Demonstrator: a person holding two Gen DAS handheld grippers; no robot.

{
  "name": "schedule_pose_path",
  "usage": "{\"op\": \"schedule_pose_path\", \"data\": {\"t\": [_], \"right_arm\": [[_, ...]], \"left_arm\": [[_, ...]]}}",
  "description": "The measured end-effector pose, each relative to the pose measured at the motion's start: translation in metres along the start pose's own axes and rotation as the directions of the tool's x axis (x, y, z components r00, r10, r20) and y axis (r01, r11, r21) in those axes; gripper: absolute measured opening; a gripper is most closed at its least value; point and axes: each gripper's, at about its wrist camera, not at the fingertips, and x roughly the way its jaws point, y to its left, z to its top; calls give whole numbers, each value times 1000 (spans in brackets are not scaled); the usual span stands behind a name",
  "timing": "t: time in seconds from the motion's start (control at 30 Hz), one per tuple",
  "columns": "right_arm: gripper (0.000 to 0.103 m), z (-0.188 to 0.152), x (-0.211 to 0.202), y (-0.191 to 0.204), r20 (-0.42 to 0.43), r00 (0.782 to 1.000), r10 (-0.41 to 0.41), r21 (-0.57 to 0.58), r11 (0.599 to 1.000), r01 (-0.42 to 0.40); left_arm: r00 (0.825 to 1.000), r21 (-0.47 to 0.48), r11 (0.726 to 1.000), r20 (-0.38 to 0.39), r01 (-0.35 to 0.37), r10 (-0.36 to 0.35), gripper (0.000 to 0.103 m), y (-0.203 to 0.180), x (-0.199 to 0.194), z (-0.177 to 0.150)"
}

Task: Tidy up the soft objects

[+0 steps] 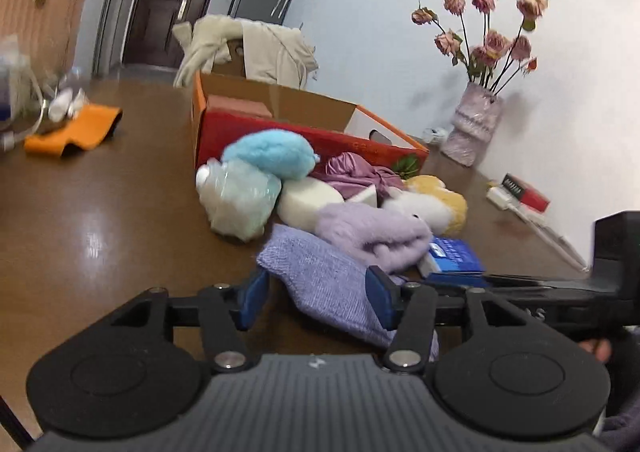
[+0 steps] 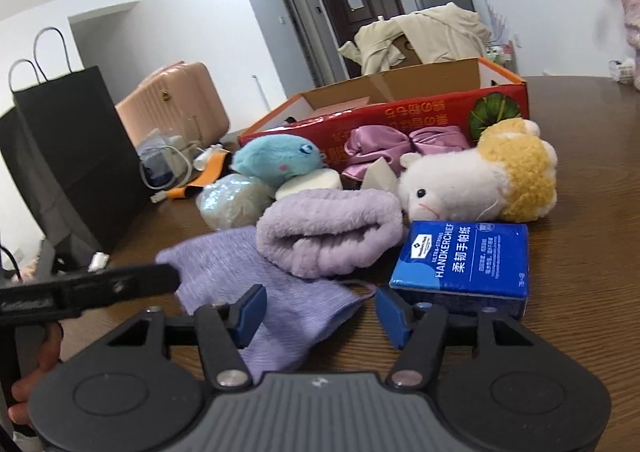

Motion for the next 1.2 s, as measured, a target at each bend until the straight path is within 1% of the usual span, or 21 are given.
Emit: {"op": "schedule_pose_path", "data": {"t": [0.03,0.07,0.1,0.13,0.2,0.27,0.3,0.33,0.37,0.4,0.43,0.47,0.53,0.57,0.63,0.73,0.8,0.97,1.07,1.13,1.2], "right_arm": [[60,0,0,2,2,1000,-10,-9,1000,10],[60,0,0,3,2,1000,-16,-14,1000,16],[60,0,0,4,-2,1000,-23,-13,1000,23],[60,0,0,5,-4,1000,-31,-10,999,31],[60,-2,0,7,-5,999,-38,-26,999,38],[58,-4,3,11,-10,998,-64,-56,996,63],[52,-5,5,14,-14,997,-71,-76,995,70],[46,-6,6,17,-15,997,-80,-103,992,78],[43,-6,7,21,-19,996,-92,-131,987,89],[38,-8,7,23,-22,995,-98,-149,984,93],[37,-9,7,26,-24,994,-106,-174,980,100],[37,-10,6,30,-25,993,-116,-196,974,109],[31,-13,3,34,-26,992,-124,-212,970,116],[29,-15,1,35,-26,992,-121,-212,971,112],[17,-20,-4,38,-24,994,-110,-214,972,102],[11,-29,-12,43,-16,996,-86,-230,970,80],[9,-35,-17,48,-13,997,-70,-248,966,65],[8,-41,-36,58,-1,1000,-16,-235,972,16],[8,-39,-55,63,39,999,21,-236,972,-11],[8,-35,-66,63,75,997,32,-234,972,-14],[7,-26,-76,58,103,994,42,-225,974,-18]], "left_arm": [[1000,1,1000,5,-10,10,57,-2,1,3],[1000,1,1000,10,-12,12,67,-2,1,4],[999,-1,1000,20,-27,27,82,-2,0,5],[998,-5,998,42,-55,55,86,-1,-1,5],[991,2,993,68,-117,116,87,3,-2,6],[988,2,991,77,-133,133,86,6,0,9],[991,-6,993,65,-117,117,78,9,4,11],[995,-21,995,42,-95,96,67,12,10,12],[997,-39,997,15,-73,74,38,16,16,13],[999,-52,998,-16,-32,31,18,20,23,13],[999,-71,997,-34,18,-20,12,23,26,12],[998,-85,996,-38,36,-40,9,23,25,10],[999,-64,998,-40,21,-23,8,14,16,3],[999,-62,998,-43,18,-20,8,10,10,-1],[998,-75,997,-53,20,-24,8,3,-4,-14],[998,-83,996,-60,23,-28,7,-5,-22,-29],[998,-69,997,-52,22,-26,7,-10,-34,-36],[998,-67,996,-13,55,-56,7,-21,-62,-46],[997,-39,996,22,77,-77,7,-32,-75,-42],[995,-15,996,46,85,-84,7,-41,-79,-36],[991,-5,994,72,113,-112,7,-47,-79,-28]]}}
